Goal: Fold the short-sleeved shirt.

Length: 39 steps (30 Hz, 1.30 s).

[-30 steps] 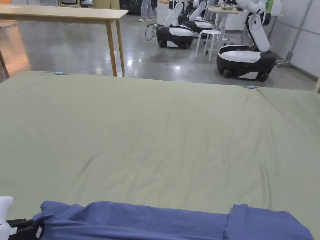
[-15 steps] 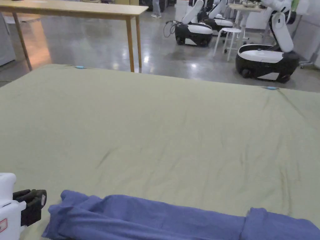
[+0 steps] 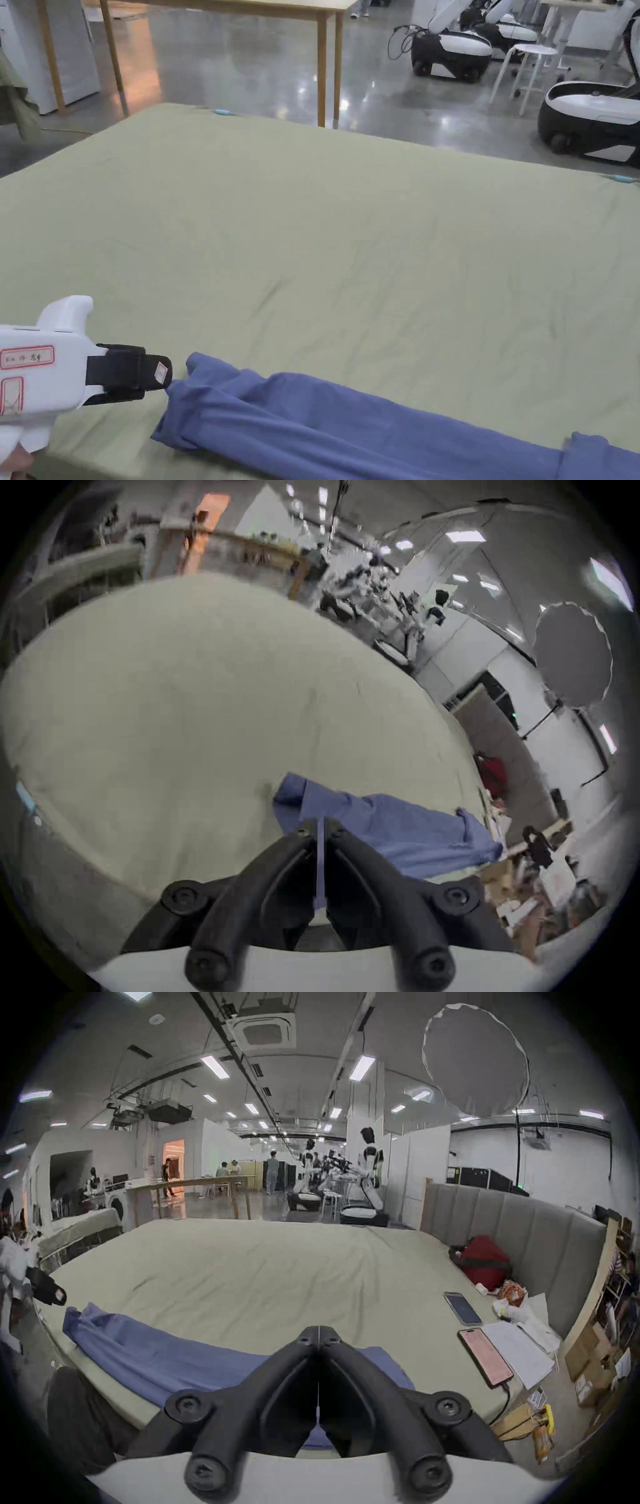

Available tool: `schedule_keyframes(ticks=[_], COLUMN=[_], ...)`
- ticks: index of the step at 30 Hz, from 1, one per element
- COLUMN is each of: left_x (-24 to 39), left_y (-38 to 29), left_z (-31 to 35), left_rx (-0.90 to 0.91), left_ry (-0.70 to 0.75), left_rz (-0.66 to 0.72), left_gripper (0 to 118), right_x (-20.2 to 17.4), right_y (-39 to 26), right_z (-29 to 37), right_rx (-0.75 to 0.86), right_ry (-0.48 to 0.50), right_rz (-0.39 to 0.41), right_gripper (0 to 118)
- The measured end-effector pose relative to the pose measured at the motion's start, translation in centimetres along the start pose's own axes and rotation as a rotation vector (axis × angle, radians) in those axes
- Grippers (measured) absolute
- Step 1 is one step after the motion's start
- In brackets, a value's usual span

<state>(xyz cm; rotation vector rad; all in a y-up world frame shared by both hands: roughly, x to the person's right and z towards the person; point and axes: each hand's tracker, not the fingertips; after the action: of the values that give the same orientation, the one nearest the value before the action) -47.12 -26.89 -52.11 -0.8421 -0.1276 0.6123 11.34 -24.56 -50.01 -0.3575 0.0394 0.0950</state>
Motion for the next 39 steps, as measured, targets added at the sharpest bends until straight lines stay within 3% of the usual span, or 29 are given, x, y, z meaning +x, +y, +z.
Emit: schedule_keyframes(ticks=[4,6,7,9,10,22,23,24,25,26,33,39], left_x=[-2.7,-3.2,-3.5,-3.5,-3.6,-3.1,-2.7,-2.6,-2.5,-2.4,-2.2,-1.0], left_y=[1.9,2.4,2.7,2.8,2.7,1.7,1.8,1.8,1.9,1.6,2.1,2.9], left_z=[-1.7,-2.3,-2.5,-3.2,-3.7,-9.4,-9.5,-9.7,-10.0,-10.4,-8.2,-1.4], left_rx=[-0.130,-0.145,-0.147,-0.193,-0.233,-0.363,-0.361,-0.356,-0.360,-0.377,-0.335,-0.200], left_ry=[-0.107,-0.129,-0.130,-0.161,-0.175,-0.352,-0.349,-0.324,-0.265,-0.202,-0.242,-0.185], left_rz=[0.080,0.091,0.075,0.057,0.049,0.161,0.159,0.154,0.139,0.115,0.150,0.140], left_gripper=[3,9,28,101,118,112,105,86,42,17,7,7], right_x=[-0.9,-1.0,-1.2,-1.0,-1.0,-0.9,-0.9,-0.8,-0.7,-0.6,0.5,1.3], right_y=[0.2,0.1,0.3,0.2,0.3,0.6,0.6,0.5,0.4,0.3,0.9,1.1], right_z=[1.0,1.1,1.2,1.4,1.4,0.8,0.8,0.8,0.8,0.8,1.2,1.7], right_rx=[0.002,0.000,-0.002,-0.002,-0.003,-0.024,-0.029,-0.035,-0.035,-0.038,-0.020,-0.006], right_ry=[0.016,0.016,0.015,0.028,0.033,0.046,0.053,0.058,0.062,0.062,0.052,0.062], right_rz=[-0.011,-0.010,-0.008,-0.017,-0.032,-0.063,-0.074,-0.084,-0.092,-0.094,-0.101,-0.107], right_gripper=[1,1,1,1,1,1,1,1,1,1,1,1])
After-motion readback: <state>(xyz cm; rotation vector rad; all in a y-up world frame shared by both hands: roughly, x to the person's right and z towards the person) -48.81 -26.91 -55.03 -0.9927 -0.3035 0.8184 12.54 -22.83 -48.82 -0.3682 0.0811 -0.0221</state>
